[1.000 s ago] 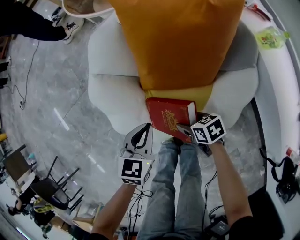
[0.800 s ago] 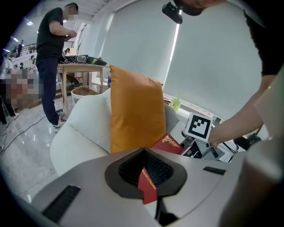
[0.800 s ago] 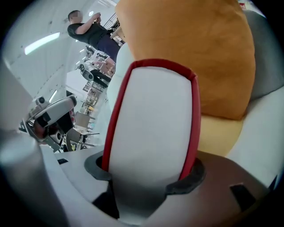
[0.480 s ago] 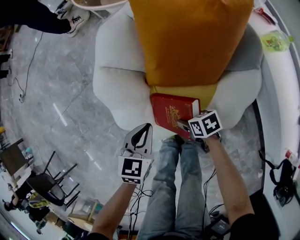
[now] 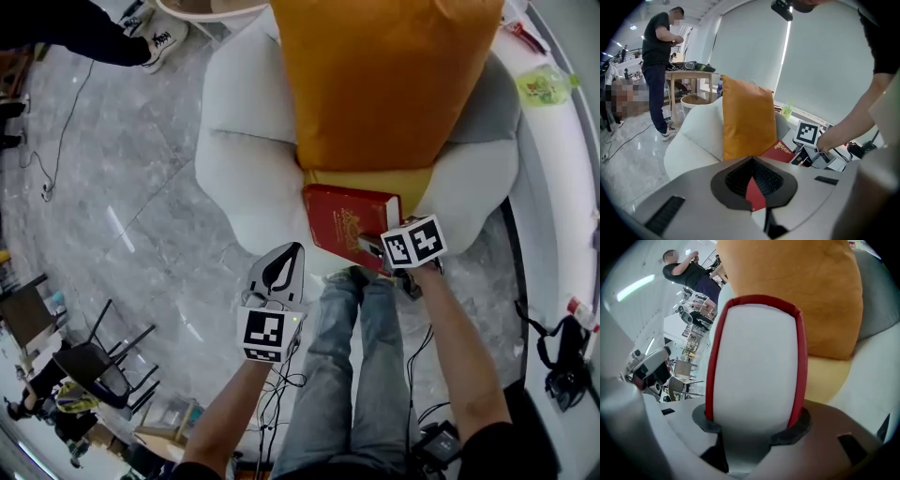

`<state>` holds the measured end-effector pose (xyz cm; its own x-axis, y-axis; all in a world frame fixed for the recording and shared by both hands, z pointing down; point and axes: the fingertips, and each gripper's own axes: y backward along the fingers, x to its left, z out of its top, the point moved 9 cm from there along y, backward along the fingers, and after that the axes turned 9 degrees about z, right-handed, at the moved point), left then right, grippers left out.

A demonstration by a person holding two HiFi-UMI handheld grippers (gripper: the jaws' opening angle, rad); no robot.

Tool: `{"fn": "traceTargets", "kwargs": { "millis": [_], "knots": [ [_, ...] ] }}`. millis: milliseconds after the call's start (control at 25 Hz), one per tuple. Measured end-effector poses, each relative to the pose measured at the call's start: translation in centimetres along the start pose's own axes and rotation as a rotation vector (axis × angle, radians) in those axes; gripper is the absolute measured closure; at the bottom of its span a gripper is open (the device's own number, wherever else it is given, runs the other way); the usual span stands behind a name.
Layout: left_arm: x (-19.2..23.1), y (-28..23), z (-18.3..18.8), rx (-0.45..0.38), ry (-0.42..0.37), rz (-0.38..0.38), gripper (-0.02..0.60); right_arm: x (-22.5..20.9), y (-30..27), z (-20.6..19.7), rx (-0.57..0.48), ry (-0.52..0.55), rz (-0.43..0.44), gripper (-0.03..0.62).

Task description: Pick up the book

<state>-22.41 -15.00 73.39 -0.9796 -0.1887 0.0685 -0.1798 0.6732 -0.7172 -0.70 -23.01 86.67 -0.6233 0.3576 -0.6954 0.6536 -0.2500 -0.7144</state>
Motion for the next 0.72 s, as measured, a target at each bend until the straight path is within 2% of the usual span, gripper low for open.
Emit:
{"fn": "traceTargets", "kwargs": {
  "millis": [240, 560, 720],
  "knots": [
    [0.0, 1.3, 1.9, -0.021, -0.009, 0.008, 0.576, 1.0, 4.6, 1.6, -0.148, -0.098, 0.079, 0.345],
    [-0.3, 4.2, 6.0, -0.057, -0.059, 0.000, 0.576, 5.4, 11.6, 4.0, -0.261, -0.052, 0.121, 0.344],
    [0.4, 5.4, 7.3, -0.065, -0.063, 0.014, 0.576, 7.6, 13.7, 4.0, -0.295, -0.037, 0.178, 0.345]
  ]
}}
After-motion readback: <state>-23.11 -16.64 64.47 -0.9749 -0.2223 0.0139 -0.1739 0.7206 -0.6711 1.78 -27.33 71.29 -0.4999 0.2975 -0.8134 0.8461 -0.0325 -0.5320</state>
